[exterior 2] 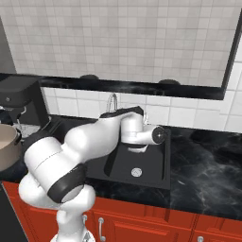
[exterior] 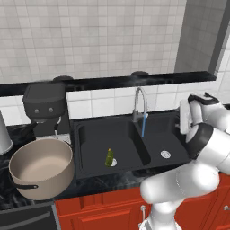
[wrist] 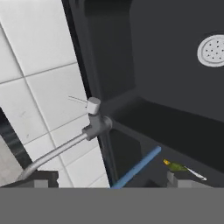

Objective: Dump the cucumber from the pot into the sink. Then turn on the water and wash the cucumber. Then turn off the water and put the cucumber back in the pot.

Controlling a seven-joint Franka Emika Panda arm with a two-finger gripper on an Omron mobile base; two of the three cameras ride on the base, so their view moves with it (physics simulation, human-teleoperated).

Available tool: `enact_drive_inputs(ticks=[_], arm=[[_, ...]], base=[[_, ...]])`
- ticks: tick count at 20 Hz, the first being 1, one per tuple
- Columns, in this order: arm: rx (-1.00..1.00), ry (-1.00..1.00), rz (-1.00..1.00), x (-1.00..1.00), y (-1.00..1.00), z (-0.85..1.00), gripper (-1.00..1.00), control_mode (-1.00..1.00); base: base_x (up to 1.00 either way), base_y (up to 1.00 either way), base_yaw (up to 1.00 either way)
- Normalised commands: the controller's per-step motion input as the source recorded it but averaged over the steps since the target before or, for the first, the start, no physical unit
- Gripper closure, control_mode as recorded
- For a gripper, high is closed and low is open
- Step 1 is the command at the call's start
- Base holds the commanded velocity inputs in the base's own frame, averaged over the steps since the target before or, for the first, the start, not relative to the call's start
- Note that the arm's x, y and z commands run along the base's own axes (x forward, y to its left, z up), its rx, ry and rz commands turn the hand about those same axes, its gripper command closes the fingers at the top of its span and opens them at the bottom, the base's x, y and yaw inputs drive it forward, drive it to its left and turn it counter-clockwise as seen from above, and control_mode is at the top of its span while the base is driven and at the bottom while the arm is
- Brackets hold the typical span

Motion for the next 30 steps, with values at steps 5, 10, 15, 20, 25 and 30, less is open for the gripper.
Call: enact_drive_inputs(ticks=[5,10,15,20,25,30], arm=[[0.06,-0.01,0.00,0.41,0.10,-0.30,-1.00,-1.00],[0.08,-0.02,0.00,0.35,0.00,-0.27,-1.00,-1.00],[0.06,-0.01,0.02,0.31,0.00,-0.19,-1.00,-1.00],[0.04,0.00,0.03,0.30,0.00,-0.13,-1.00,-1.00],[0.02,0.00,0.03,0.35,0.00,-0.13,-1.00,-1.00],[0.00,0.00,0.02,0.40,0.00,-0.14,-1.00,-1.00]], base=[[0.00,0.00,0.00],[0.00,0.00,0.00],[0.00,0.00,0.00],[0.00,0.00,0.00],[0.00,0.00,0.00],[0.00,0.00,0.00]])
